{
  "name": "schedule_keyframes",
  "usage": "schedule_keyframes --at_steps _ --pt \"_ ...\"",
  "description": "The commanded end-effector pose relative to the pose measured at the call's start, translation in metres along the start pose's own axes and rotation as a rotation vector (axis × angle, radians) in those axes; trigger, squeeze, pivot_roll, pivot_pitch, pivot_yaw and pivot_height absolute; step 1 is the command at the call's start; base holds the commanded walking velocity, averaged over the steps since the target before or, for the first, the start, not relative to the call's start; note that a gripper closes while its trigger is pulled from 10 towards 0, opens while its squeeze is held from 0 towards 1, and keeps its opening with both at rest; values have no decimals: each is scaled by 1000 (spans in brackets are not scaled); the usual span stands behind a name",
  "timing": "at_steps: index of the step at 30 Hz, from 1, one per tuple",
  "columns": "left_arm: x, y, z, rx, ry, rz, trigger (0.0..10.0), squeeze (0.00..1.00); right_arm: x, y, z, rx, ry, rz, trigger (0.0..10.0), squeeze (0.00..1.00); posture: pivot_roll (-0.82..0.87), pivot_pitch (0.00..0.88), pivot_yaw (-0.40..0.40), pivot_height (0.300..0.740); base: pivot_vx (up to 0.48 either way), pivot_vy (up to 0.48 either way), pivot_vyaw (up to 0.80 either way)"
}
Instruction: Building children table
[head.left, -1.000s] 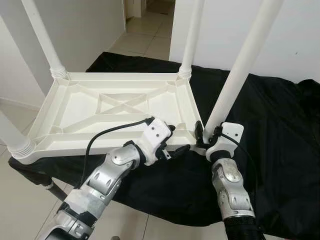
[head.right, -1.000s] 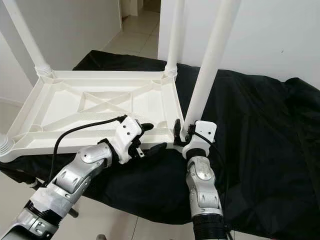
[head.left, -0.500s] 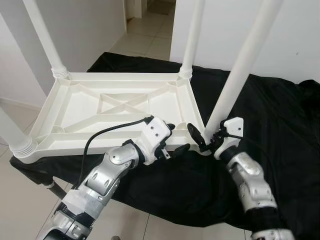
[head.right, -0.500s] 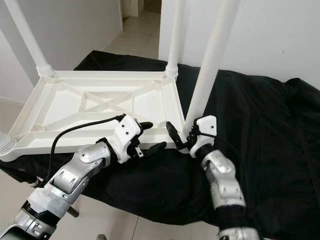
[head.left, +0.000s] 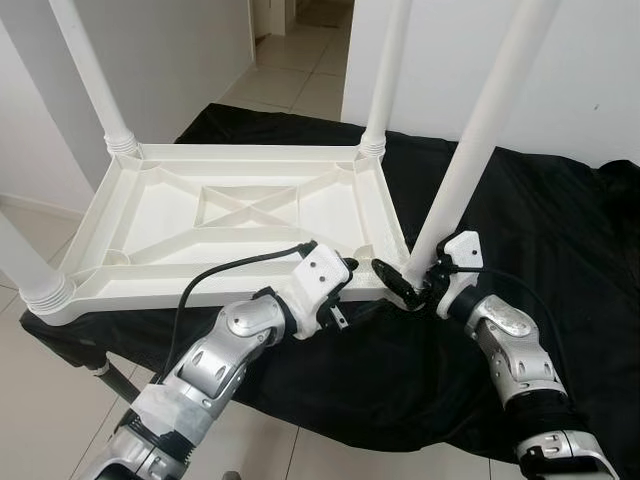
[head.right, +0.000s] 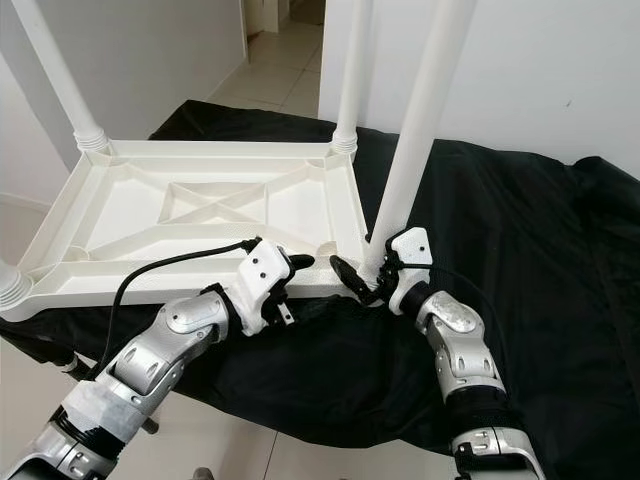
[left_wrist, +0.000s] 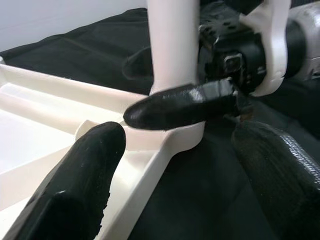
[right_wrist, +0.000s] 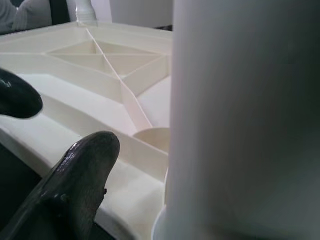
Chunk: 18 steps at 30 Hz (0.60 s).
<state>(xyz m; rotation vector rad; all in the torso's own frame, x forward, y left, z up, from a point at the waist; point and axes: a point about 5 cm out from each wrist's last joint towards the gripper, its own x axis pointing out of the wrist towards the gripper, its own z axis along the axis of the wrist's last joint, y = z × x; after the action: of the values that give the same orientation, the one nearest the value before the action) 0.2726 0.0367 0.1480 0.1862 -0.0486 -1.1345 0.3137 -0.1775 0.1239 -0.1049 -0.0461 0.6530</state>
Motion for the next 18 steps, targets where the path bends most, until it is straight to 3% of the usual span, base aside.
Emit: schedule_keyframes --at_steps 1,2,3,8,9,18 --pt "0 -6 0 6 5 -107 10000 0 2 -1 -1 -27 5 21 10000 0 -10 0 -32 740 0 0 0" --pt "0 -6 0 6 5 -107 10000 0 2 -1 -1 -27 5 21 10000 0 -10 0 -32 740 0 0 0" --pt "0 -5 1 12 5 -107 10000 0 2 -2 -2 -23 5 25 7843 0 -12 0 -31 740 0 0 0" --pt "0 -5 1 14 5 -107 10000 0 2 -2 -2 -20 3 27 7843 0 -12 0 -31 740 0 0 0" --pt "0 -5 1 18 5 -109 10000 0 2 -5 -3 -12 -4 21 0 0 -13 0 -28 740 0 0 0" --pt "0 -6 1 14 7 -112 10000 0 -4 -5 -7 1 -7 4 0 0 -16 0 -24 740 0 0 0"
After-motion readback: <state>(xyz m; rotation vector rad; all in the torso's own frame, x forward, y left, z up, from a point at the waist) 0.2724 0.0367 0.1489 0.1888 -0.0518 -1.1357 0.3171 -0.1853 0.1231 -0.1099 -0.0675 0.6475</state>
